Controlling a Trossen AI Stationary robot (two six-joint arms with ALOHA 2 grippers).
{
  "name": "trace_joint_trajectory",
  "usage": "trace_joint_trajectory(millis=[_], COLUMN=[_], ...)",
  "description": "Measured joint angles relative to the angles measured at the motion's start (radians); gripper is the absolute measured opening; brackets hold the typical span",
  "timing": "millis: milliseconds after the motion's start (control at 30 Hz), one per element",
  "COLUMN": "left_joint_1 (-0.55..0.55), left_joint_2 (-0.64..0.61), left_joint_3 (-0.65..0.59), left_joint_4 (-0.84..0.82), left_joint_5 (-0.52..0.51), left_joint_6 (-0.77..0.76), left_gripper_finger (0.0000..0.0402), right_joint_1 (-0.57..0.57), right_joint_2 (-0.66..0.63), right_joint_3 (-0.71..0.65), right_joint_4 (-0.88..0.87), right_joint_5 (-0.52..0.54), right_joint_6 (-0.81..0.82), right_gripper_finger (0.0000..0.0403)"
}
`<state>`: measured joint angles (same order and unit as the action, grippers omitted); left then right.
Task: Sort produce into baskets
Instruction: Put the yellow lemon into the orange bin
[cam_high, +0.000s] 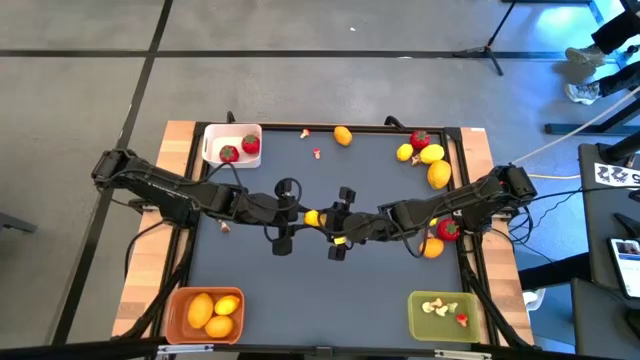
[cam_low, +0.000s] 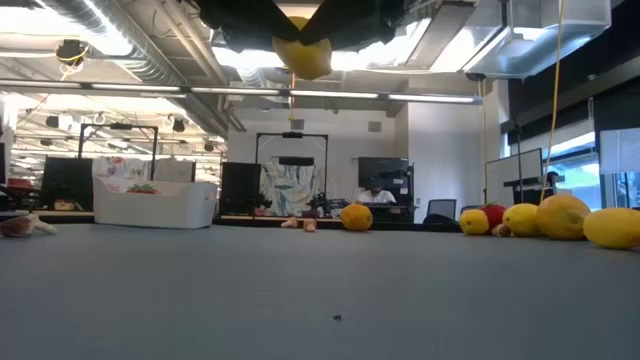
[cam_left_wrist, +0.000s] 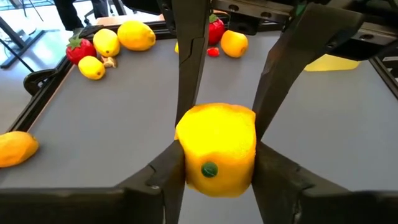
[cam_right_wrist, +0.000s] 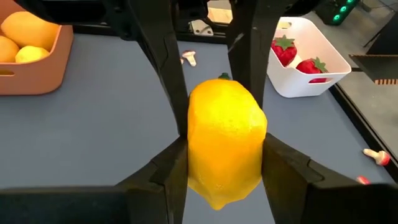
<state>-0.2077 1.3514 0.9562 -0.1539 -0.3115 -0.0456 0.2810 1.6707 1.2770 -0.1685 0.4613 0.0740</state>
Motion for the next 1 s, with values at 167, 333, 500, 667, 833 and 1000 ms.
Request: trace_joint_trajectory(millis=[167, 333, 500, 667, 833, 1000], left_joint_1=[0.000, -0.001, -0.002, -0.002, -0.002, -0.006], left_joint_2=[0.000, 0.000, -0.007, -0.008, -0.021, -0.064], left_joint_3=[0.000, 0.000, 0.003, 0.004, 0.005, 0.006], left_joint_4=[0.002, -0.006, -0.032, -0.064, -0.109, -0.210], left_joint_5=[0.003, -0.001, -0.001, -0.007, -0.005, -0.004], left_joint_6=[0.000, -0.002, -0.031, -0.030, -0.030, -0.068], left_gripper_finger=[0.0149, 0.0151, 0.0152, 0.0152, 0.0152, 0.0152], right_joint_1=[0.001, 0.002, 0.001, 0.001, 0.001, 0.001], right_joint_2=[0.000, 0.000, 0.000, 0.000, 0.000, -0.006], right_joint_3=[0.000, 0.000, 0.000, 0.000, 0.000, 0.000], right_joint_4=[-0.002, -0.015, -0.013, -0.016, -0.030, -0.083], right_joint_5=[0.023, 0.058, 0.039, 0.052, 0.047, -0.017], right_joint_6=[0.021, 0.024, 0.041, 0.085, 0.090, 0.071], right_gripper_finger=[0.0164, 0.0164, 0.0174, 0.0225, 0.0283, 0.0322])
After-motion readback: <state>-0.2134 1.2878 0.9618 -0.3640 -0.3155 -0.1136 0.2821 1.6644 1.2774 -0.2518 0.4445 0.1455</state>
